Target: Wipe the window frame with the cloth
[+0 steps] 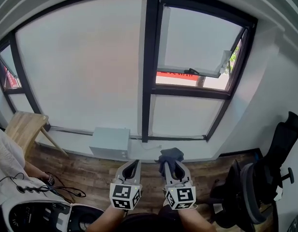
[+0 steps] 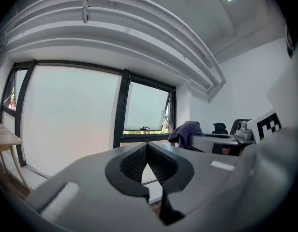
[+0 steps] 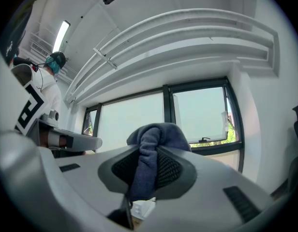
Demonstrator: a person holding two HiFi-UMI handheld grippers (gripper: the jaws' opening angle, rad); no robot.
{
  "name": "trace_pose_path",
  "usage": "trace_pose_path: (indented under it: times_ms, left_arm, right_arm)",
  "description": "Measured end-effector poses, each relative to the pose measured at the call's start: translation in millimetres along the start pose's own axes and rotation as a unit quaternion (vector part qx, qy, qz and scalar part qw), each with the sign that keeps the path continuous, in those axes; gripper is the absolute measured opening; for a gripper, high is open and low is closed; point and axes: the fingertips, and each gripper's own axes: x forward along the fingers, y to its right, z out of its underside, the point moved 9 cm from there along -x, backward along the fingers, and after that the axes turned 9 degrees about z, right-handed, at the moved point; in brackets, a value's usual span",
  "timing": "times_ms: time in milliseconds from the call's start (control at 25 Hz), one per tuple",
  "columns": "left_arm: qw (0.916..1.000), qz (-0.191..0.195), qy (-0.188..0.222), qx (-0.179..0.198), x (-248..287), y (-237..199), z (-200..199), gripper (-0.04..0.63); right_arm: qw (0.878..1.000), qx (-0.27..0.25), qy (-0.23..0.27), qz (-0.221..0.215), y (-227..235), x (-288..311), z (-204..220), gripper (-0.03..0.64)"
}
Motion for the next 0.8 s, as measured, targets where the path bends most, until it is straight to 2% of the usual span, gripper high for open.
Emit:
trace_pose_path:
  times_ms: [360, 800]
  left_arm:
    - [0.9998, 0.002, 0.007, 0.017, 49, -28, 0, 0.008]
    - [0.9996, -0.026, -0.007, 0.014, 174, -87, 7, 0.008]
  right_arm:
    - [1.000, 0.005, 0.012, 0.021, 31, 55, 13, 0.080]
    - [1.000, 0.011, 0.004, 0.004, 92, 197, 41, 0.080]
